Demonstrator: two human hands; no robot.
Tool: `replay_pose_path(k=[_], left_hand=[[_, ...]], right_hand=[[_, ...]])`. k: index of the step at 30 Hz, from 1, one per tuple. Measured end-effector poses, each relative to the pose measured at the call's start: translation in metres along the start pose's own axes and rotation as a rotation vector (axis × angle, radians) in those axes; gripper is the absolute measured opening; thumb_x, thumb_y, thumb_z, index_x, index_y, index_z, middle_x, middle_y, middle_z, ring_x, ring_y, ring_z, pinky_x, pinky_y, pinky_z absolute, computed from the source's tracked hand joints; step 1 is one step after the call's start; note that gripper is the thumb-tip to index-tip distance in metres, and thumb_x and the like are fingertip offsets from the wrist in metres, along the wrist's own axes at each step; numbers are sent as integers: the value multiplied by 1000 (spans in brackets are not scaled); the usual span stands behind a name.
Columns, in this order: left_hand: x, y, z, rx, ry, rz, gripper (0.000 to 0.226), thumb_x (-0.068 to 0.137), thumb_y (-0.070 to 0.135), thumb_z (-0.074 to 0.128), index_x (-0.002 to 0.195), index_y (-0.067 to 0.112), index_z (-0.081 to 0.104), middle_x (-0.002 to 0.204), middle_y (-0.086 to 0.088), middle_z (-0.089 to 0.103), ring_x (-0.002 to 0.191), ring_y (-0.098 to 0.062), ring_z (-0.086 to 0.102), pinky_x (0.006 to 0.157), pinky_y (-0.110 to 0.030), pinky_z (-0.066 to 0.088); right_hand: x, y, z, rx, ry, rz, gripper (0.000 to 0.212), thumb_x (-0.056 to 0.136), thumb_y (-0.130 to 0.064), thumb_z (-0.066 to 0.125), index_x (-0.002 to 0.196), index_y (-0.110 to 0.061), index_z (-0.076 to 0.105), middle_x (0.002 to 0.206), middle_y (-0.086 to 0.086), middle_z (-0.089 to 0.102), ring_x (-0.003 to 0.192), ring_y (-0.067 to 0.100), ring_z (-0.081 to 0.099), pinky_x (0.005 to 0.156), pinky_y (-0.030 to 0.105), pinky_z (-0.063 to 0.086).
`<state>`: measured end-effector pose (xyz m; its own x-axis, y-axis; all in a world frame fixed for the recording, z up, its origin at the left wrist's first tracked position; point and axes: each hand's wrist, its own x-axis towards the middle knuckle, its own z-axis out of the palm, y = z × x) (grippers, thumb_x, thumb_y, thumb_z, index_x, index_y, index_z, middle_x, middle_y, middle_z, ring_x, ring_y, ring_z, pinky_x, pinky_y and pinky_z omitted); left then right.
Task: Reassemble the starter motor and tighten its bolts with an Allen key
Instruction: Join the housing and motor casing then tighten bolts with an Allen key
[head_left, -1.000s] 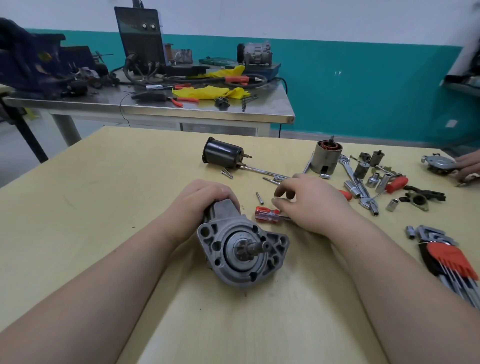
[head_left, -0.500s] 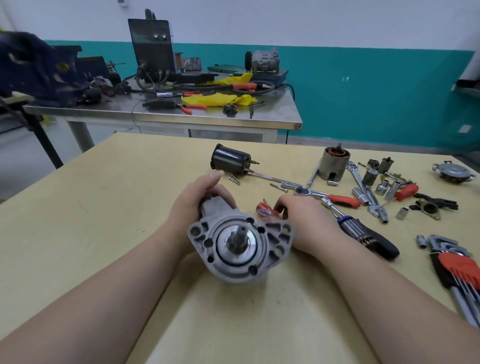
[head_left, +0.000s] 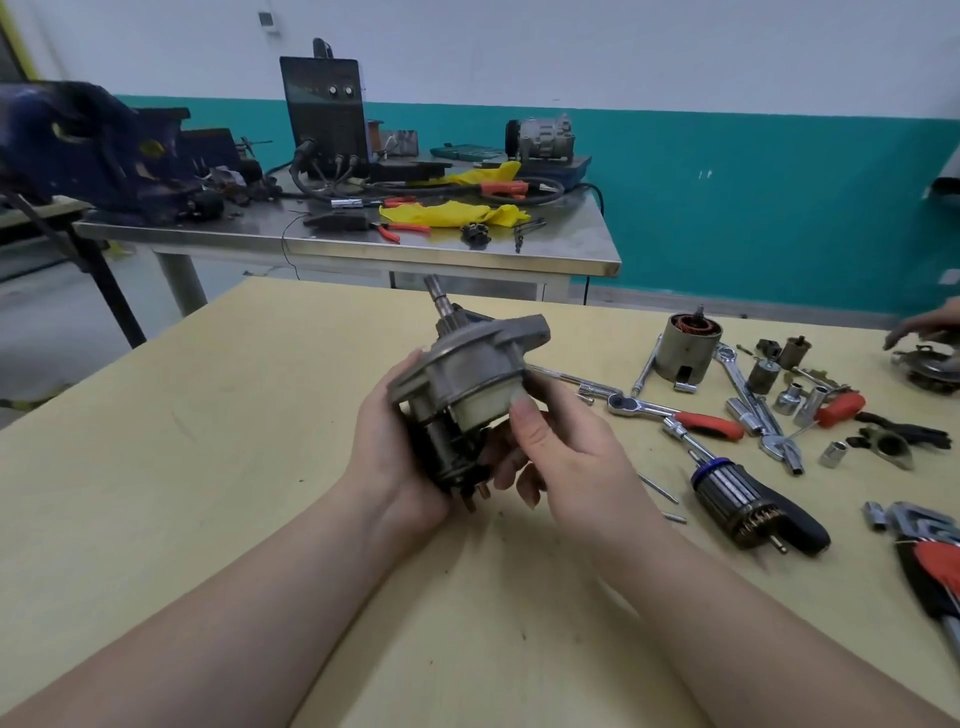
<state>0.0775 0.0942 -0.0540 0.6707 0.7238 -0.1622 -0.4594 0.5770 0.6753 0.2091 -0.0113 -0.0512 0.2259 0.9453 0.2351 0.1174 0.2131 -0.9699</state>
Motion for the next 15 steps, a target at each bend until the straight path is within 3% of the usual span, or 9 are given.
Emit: replay_pose_path(k=[4,6,8,10,12,15], left_hand=[[2,-3,3,15,-3,-2,41,88,46,61,100,9,76,89,-18,66,67,-33,56,64,-40,43],[2,-2,3,9,22,-8,42,87,46,62,103,11,79,95,-18,69,80,-36,60,68,-41,47],[2,-2,1,-39,59,-29,43,84,45,66,102,10,82,97,-16,73,89,-36,65,74,-42,54],[2,0,-1,-132,88,-56,42,84,44,69,95,7,83,93,-13,73,80,-34,69,75,-40,60],[0,2,-3,-229,41,-71,44,88,41,67,99,1,82,97,-17,73,78,-35,73,77,-43,62],[-2,7,-3,-274,-66,-23,52,91,42,66,124,2,75,118,-23,73,99,-39,74,97,-56,59]], right_hand=[[-1,4,0,-33,36,-5,48,92,-70,55,130,-42,60,76,4,72,63,13,58,59,21,45],[-1,5,0,-70,26,-21,52,90,-75,56,133,-46,60,74,1,69,64,11,57,62,26,44],[-2,5,1,-114,42,-61,54,86,-83,57,133,-56,59,74,11,62,66,12,55,64,37,44],[-3,6,1,-157,96,-101,54,81,-91,53,127,-64,58,76,12,60,69,14,55,70,49,48],[-2,8,-1,-216,150,-114,51,81,-93,52,124,-66,56,85,-2,67,80,12,64,80,50,53],[-3,13,5,-414,129,-89,63,82,-80,62,139,-56,52,117,-19,67,107,5,64,93,37,55]])
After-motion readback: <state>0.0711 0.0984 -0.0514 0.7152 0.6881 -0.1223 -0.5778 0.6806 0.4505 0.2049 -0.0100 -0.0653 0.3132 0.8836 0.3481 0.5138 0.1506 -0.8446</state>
